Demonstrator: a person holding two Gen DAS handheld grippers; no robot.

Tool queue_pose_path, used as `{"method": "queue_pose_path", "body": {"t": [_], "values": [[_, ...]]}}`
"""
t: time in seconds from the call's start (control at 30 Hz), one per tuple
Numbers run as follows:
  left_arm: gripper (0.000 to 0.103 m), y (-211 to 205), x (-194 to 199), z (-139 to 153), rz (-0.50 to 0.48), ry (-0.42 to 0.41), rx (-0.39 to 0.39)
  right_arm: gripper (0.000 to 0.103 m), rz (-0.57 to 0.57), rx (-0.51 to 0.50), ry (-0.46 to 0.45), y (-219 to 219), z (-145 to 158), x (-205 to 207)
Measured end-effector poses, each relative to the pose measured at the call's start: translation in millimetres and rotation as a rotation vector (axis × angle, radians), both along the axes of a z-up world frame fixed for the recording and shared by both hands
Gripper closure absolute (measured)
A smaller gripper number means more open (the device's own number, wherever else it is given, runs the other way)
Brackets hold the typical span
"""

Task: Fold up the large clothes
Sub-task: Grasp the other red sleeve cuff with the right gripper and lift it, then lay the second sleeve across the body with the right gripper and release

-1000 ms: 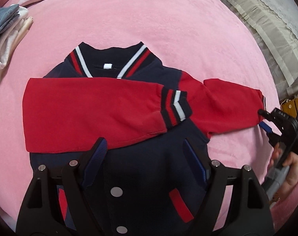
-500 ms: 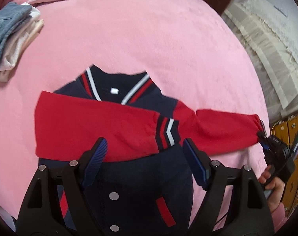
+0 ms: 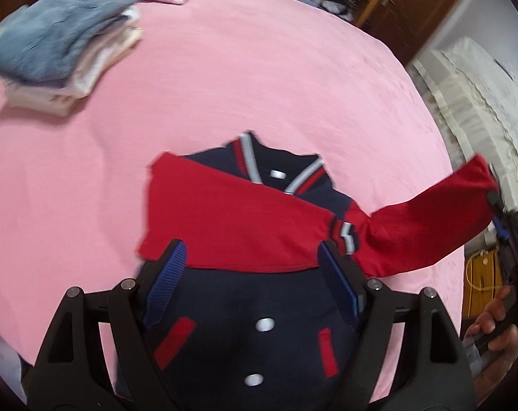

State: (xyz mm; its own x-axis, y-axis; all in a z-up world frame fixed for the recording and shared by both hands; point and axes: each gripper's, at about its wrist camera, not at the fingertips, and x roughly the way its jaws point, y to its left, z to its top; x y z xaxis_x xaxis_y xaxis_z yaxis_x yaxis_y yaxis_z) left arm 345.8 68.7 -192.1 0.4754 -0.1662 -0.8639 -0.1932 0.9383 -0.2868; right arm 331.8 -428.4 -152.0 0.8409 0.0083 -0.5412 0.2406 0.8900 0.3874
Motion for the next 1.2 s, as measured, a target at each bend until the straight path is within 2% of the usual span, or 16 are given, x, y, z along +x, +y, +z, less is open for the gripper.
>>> {"method": "queue_pose_path", "body": {"t": [0.13, 0.3, 0.43, 0.5, 0.53, 0.6, 0.67, 0.77, 0.87, 0.93, 0.97, 1.0, 1.03, 1.07, 1.13, 1.2], "values": [[0.026, 38.8, -15.9, -3.7, 0.071, 0.006, -0.005, 0.092, 0.188, 0.002, -0.028, 83.5, -3.7, 6.5], [0.026, 84.5, -30.5, -7.5, 0.140, 0.008, 0.015, 0.092, 0.389, -0.127, -0.003, 193.7, -52.4, 6.4], [0.026, 105.8, -30.2, -12.0, 0.132, 0.017, 0.064, 0.088, 0.532, -0.219, 0.159, 259.7, -113.3, 12.5], [0.026, 115.9, -29.7, -14.6, 0.124, 0.022, 0.058, 0.083, 0.564, -0.199, 0.232, 270.6, -136.7, 11.3], [0.026, 118.1, -29.2, -15.4, 0.123, 0.021, 0.053, 0.080, 0.571, -0.171, 0.258, 273.0, -144.9, 9.6], [0.026, 122.0, -26.5, -16.0, 0.107, 0.022, 0.035, 0.064, 0.563, -0.126, 0.292, 257.2, -168.1, 2.2], [0.026, 118.7, -19.2, -17.6, 0.079, 0.027, 0.017, 0.051, 0.554, -0.086, 0.297, 252.3, -173.2, -6.7], [0.026, 104.0, -2.3, -24.1, 0.011, 0.048, -0.016, 0.050, 0.520, -0.117, 0.288, 241.7, -168.4, -17.5], [0.026, 85.0, 14.7, -35.6, -0.075, 0.068, -0.081, 0.050, 0.436, -0.154, 0.247, 227.2, -145.4, -12.1], [0.030, 70.8, 29.5, -43.8, -0.115, 0.073, -0.135, 0.050, 0.390, -0.164, 0.255, 209.5, -145.7, -9.0], [0.040, 62.1, 38.2, -48.5, -0.138, 0.070, -0.165, 0.055, 0.381, -0.166, 0.270, 202.5, -147.1, -4.6], [0.043, 51.7, 49.3, -55.3, -0.161, 0.073, -0.186, 0.061, 0.382, -0.155, 0.285, 194.0, -152.2, 1.2], [0.048, 43.0, 55.6, -59.9, -0.171, 0.081, -0.191, 0.076, 0.390, -0.135, 0.295, 188.0, -156.4, 7.4], [0.057, 33.5, 65.5, -67.8, -0.187, 0.092, -0.197, 0.087, 0.401, -0.109, 0.315, 180.7, -163.6, 14.0], [0.072, 14.9, 81.8, -84.8, -0.214, 0.139, -0.162, 0.094, 0.449, -0.049, 0.384, 171.2, -183.3, 28.1], [0.077, 0.4, 93.3, -101.4, -0.215, 0.212, -0.069, 0.098, 0.479, -0.034, 0.463, 167.1, -205.6, 38.2]]}}
